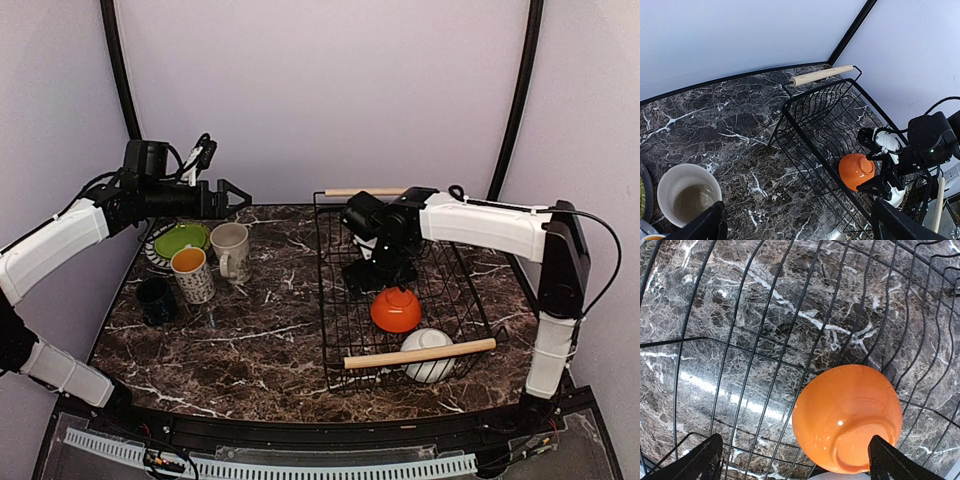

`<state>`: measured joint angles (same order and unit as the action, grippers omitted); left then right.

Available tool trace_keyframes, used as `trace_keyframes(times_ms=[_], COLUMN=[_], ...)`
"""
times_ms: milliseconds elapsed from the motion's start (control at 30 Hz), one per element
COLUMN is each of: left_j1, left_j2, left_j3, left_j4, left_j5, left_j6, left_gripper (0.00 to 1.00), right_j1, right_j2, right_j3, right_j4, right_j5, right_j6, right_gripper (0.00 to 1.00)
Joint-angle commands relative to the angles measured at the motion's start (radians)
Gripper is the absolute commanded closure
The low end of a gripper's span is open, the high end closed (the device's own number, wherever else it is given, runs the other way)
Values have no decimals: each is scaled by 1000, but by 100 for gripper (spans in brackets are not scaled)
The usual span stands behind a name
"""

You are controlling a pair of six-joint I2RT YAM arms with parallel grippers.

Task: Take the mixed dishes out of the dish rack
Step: Adjust the bowl on the dish rack, then grab the bowl from the dish rack.

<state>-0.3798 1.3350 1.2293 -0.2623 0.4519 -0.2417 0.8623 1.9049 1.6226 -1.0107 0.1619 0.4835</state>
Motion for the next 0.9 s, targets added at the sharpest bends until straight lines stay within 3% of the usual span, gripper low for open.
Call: trace_keyframes(times_ms=[0, 400, 667, 867], left_j1=[-2, -2, -2, -2], left_j2=[-16, -4, 5, 7], left_j3=[-12, -24, -23, -26], left_j4=[1, 16, 18, 26], left_j5=[10, 22, 33, 45], left_j6=[16, 2, -1, -8], left_gripper=[1, 1, 1, 1], right_j1=[4, 71, 108, 125], right_j2=[-92, 39, 134, 168], right_j3=[-26, 18, 49, 50], right_j4=[-72, -233, -249, -233], right_j5=[72, 251, 288, 296], right_j6=[4, -175, -213, -243], right_gripper=[1, 3, 14, 6])
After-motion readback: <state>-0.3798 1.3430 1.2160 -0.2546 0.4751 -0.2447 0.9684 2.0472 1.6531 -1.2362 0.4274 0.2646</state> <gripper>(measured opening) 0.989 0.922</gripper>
